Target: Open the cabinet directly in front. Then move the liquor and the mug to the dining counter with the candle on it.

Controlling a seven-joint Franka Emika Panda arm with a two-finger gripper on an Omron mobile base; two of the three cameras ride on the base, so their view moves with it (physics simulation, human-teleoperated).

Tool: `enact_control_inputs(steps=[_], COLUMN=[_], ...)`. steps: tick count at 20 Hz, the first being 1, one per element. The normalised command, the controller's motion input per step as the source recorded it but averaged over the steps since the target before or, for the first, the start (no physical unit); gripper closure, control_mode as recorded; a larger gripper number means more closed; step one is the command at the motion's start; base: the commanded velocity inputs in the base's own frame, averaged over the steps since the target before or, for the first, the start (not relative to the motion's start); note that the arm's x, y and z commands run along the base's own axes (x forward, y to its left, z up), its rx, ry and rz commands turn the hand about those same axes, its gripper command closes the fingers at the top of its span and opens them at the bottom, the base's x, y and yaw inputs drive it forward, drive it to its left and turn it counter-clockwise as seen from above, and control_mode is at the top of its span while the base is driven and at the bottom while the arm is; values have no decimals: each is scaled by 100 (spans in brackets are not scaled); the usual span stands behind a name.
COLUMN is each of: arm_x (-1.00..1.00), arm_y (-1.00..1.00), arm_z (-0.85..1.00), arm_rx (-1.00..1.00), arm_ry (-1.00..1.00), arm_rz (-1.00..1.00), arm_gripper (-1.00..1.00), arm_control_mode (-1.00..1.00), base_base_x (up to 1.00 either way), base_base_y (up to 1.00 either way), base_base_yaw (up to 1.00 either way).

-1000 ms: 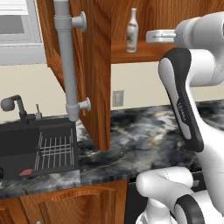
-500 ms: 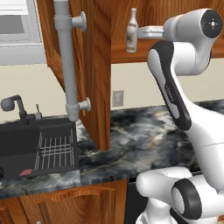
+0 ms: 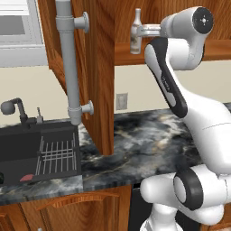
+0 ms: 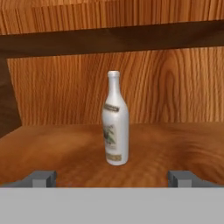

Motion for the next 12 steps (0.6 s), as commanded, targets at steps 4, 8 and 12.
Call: enact_control_inputs(steps=[4, 8, 12], arm_x=[38, 35, 35], arm_y=[1, 8, 8], arm_z=[0, 0, 0], arm_rx=[0, 0, 0], arm_ry=[3, 5, 0], arm_rz=[0, 0, 0], arm_gripper=[-100, -100, -100], arm_control_mode=[-100, -100, -100], base_base_x=[0, 0, 0], base_base_y=[0, 0, 0], base_base_yaw=[0, 0, 0])
